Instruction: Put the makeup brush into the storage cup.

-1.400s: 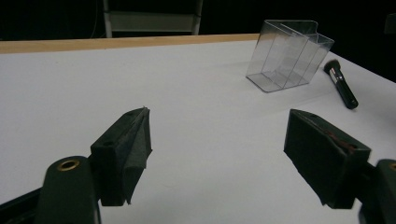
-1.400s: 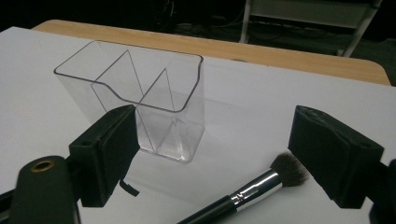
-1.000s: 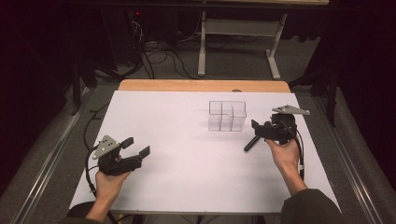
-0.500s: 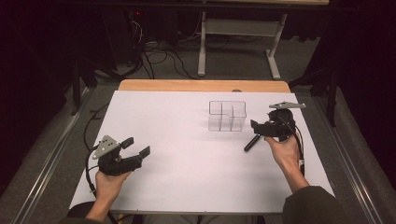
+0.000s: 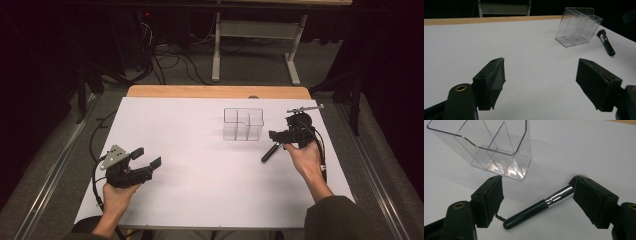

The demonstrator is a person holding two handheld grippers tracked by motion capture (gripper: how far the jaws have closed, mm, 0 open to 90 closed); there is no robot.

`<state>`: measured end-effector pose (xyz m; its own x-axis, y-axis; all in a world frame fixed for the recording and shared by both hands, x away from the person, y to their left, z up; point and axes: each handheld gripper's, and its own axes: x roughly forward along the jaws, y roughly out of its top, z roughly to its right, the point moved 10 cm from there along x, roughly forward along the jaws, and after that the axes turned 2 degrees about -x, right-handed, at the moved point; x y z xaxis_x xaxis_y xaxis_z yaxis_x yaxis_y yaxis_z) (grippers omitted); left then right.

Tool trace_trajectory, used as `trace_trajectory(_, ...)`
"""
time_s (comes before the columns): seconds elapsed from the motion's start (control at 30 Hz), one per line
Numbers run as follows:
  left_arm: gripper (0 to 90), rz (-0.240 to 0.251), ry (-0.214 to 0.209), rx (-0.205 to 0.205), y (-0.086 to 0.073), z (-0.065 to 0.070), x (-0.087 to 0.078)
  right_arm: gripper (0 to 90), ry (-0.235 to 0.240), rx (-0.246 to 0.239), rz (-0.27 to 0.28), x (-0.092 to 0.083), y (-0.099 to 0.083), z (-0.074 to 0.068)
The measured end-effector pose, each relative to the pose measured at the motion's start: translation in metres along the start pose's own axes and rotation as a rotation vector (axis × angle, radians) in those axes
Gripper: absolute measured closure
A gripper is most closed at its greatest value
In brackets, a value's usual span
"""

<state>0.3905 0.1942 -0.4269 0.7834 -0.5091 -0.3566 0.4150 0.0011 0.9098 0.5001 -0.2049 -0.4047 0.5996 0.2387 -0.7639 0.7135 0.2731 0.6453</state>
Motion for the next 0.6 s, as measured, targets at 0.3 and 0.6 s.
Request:
trace_trajectory(0.3,23.4,0.0,-0.002,-0.003,0.0,0.0001,0.0002,26.3,0.0,0.006,-0.055,0.0011,0.0031,-0.0005)
trace_trajectory(0.6,23.4,0.002,-0.002,-0.001,0.0004,-0.0001,-0.0003,27.6,-0.023,0.003,-0.148,0.0033,0.006,-0.0016)
